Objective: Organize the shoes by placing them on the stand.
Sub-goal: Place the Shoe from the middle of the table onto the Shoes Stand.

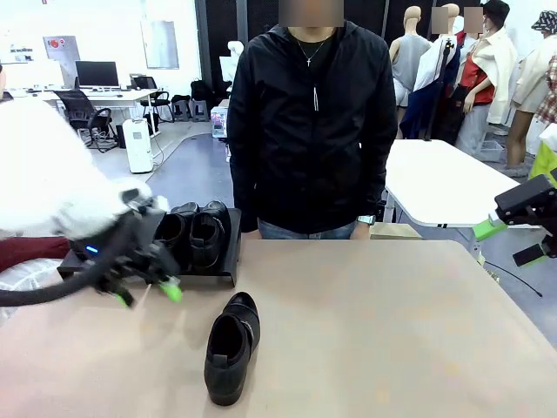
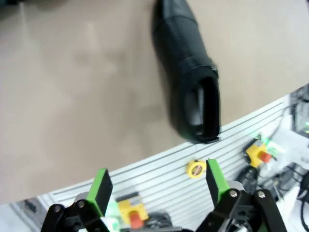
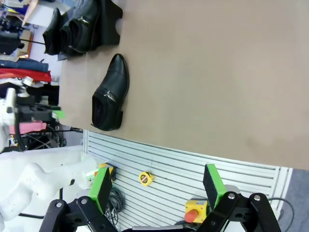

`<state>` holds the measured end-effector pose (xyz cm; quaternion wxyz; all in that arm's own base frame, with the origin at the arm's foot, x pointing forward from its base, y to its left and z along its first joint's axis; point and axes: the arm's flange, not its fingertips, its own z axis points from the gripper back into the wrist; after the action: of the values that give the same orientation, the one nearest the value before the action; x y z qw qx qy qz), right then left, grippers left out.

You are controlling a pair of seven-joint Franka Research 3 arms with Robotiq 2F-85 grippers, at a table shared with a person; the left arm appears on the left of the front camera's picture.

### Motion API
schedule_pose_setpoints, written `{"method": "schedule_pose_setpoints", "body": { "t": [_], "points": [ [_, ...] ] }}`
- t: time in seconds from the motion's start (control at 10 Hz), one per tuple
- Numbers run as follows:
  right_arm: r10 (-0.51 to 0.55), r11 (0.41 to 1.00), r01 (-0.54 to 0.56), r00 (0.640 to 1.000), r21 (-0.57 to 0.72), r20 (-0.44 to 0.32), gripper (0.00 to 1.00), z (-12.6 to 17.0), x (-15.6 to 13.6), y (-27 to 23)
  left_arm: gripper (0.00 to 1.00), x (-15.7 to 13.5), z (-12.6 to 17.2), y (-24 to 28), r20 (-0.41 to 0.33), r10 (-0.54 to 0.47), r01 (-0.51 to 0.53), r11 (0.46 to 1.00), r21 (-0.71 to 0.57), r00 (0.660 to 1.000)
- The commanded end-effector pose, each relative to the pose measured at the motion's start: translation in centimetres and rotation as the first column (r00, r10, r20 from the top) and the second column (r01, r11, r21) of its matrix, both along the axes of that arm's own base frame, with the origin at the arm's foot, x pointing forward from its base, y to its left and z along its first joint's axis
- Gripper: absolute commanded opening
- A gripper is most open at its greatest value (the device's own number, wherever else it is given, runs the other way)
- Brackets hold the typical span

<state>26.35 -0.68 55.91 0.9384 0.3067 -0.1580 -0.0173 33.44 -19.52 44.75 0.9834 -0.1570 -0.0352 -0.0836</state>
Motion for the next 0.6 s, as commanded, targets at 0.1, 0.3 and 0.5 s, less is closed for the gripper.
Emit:
{"method": "schedule_pose_setpoints", "body": {
  "t": [0.1,0.3,0.5],
  "points": [
    [0.028,0.999,-0.028,0.999,0.025,0.02,1.0,0.1,0.0,-0.1,1.0,1.3,-4.5,-7.5,0.056,-0.07,0.06,0.986,0.157,0.996],
    [0.028,0.999,-0.028,0.999,0.025,0.02,1.0,0.1,0.0,-0.1,1.0,-1.0,-2.2,-4.5,-0.001,-0.003,0.003,0.999,0.033,1.0],
    [0.028,0.999,-0.028,0.999,0.025,0.02,1.0,0.1,0.0,-0.1,1.0,-1.0,-2.2,-4.5,-0.001,-0.003,0.003,0.999,0.033,1.0]
  ]
}}
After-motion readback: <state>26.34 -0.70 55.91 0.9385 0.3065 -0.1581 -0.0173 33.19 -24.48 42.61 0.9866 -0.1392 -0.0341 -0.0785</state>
